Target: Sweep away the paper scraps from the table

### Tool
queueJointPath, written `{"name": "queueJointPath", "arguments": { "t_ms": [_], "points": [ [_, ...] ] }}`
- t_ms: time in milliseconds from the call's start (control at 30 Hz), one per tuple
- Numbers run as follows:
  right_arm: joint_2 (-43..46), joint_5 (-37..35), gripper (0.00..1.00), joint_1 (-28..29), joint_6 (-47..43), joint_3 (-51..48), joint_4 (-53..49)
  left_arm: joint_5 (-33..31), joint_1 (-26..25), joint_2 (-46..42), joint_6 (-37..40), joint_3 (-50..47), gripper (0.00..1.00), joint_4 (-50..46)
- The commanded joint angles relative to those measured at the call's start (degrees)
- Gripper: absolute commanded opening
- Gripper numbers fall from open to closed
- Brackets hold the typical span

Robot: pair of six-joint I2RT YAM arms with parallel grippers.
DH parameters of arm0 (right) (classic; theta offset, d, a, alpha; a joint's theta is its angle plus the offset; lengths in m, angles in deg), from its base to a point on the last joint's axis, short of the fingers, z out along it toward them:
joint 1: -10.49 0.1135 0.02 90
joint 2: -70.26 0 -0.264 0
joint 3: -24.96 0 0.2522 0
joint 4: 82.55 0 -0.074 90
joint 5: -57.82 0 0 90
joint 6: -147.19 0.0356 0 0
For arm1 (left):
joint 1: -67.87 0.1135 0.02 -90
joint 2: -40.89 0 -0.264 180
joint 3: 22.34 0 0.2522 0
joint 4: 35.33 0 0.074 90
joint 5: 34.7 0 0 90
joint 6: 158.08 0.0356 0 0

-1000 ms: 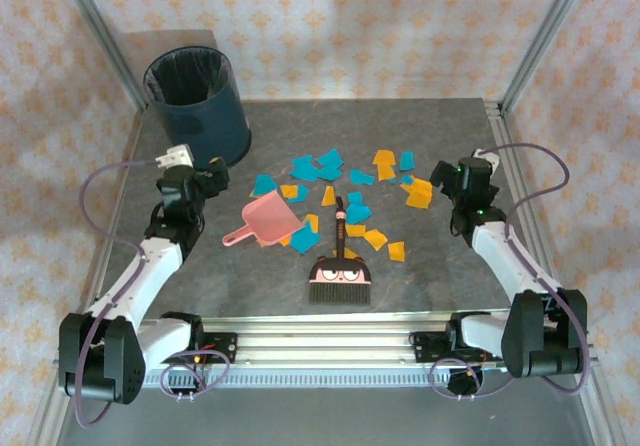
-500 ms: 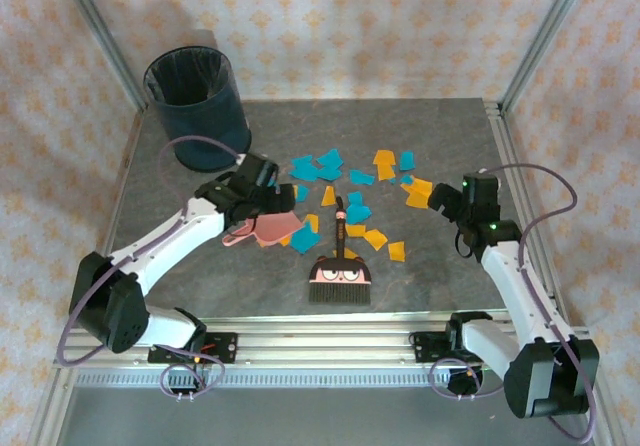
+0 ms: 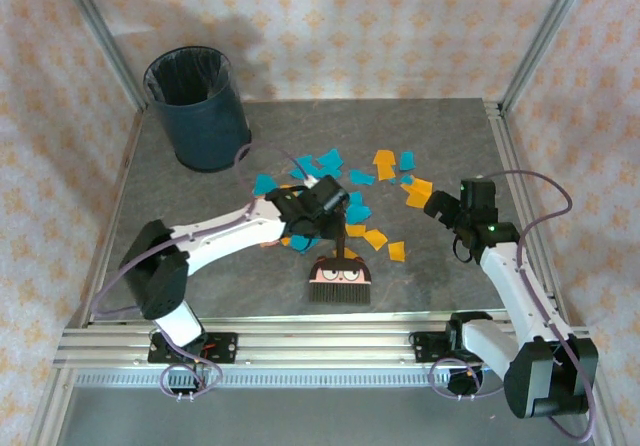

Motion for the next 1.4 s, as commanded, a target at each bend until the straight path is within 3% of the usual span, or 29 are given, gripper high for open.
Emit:
{"name": "queueJointPath", "arguments": {
  "t_ms": [0,300,567,700,1167,1367],
  "points": [
    [-0.2,-0.2,0.99,-0.3,1.0,-0.4,-1.4,-2.9,-1.6,2.7,-3.5,2.8,0.59,-3.0],
    [-0.2,-0.8,0.99,-0.3,1.4,-0.9,-1.6,-1.8,-3.1,10.8,-3.2,6.4,0.44,-2.7],
    [-0.8,-0.7,0.99,-0.3,1.4,-0.8,-1.6,-3.2,-3.1,16.3,-3.6,9.1,0.44,-3.3],
    [-1.1,-0.8,0.99,-0.3,1.5,-0.8,-1.7,-3.3,-3.1,18.7,-3.6,10.7,0.38,-4.6],
    [-2.8,-1.6,0.99,-0.3,1.7,-1.0,-1.6,-2.1,-3.1,21.2,-3.8,10.3,0.33,-4.5],
    [-3.0,-1.7,0.99,-0.3,1.7,-1.0,-1.5,-2.2,-3.1,21.5,-3.1,10.7,0.24,-4.3]
  ]
}}
